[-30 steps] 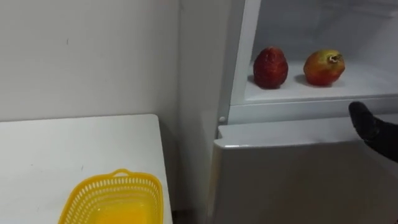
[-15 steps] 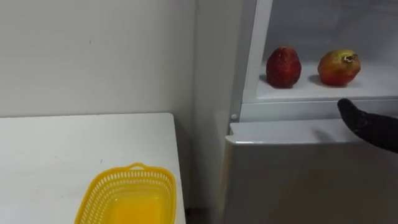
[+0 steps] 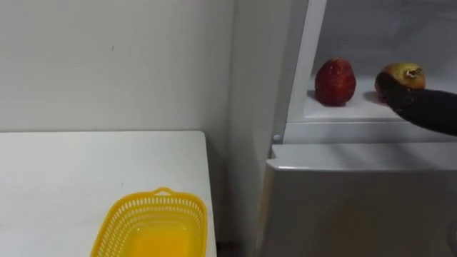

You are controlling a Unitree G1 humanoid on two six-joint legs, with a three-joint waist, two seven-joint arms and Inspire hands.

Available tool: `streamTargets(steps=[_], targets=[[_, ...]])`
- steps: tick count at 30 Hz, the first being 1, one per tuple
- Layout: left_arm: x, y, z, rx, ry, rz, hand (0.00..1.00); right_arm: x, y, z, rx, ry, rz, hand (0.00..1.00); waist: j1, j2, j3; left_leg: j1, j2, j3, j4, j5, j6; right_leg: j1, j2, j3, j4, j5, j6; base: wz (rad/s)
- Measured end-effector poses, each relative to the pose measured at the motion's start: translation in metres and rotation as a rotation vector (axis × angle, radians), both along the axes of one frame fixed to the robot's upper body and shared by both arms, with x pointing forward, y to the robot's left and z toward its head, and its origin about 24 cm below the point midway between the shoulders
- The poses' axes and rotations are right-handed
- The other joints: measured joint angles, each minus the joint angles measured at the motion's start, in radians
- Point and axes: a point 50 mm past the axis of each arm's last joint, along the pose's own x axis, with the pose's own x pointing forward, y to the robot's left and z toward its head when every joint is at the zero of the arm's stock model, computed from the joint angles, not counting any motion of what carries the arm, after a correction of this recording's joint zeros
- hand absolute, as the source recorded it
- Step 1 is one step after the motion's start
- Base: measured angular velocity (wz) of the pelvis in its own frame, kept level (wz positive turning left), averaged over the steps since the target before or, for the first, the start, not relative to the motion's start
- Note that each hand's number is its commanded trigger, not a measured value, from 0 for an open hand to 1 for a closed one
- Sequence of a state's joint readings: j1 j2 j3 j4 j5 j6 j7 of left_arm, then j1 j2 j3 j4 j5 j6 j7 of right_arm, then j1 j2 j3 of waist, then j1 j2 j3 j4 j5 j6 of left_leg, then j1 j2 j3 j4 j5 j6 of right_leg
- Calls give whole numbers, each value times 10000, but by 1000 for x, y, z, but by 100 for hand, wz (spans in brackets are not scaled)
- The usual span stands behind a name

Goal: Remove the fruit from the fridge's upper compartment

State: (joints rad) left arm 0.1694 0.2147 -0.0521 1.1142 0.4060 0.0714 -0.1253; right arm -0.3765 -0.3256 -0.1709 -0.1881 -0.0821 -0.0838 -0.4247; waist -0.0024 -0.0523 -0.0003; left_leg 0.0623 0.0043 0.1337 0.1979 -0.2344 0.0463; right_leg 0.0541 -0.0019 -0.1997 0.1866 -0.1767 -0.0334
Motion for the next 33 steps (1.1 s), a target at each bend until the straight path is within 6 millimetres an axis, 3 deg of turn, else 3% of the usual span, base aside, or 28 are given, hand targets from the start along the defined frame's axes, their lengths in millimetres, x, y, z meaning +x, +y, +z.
streamTargets(steps=[11,17,24,28,33], targets=[[-7,0,0,-110,319,64,0,13,-1,-13,815,863,546,0,132,67,-10,-31,7,-66,11,12,-21,-32,6,-64,22,12,-19,0],[-2,1,1,-317,176,226,0,25,-3,-13,1037,1264,770,0,362,-74,9,-8,5,-65,-1,14,-21,-57,6,-51,21,11,-19,0],[7,3,2,-221,149,-7,0,40,2,-6,494,1657,1202,0,646,-303,-54,-21,3,-68,91,15,-21,-19,-7,-81,-2,12,-18,0],[12,4,3,-275,154,-50,0,45,2,-12,410,2166,1362,0,701,-300,-45,-103,-11,-157,188,14,-20,-21,-40,-216,11,13,-16,9],[18,4,5,-357,97,-252,0,46,2,-11,384,2233,1393,0,785,-185,35,-250,-8,-315,221,10,-22,-44,-50,-379,37,18,-25,8]])
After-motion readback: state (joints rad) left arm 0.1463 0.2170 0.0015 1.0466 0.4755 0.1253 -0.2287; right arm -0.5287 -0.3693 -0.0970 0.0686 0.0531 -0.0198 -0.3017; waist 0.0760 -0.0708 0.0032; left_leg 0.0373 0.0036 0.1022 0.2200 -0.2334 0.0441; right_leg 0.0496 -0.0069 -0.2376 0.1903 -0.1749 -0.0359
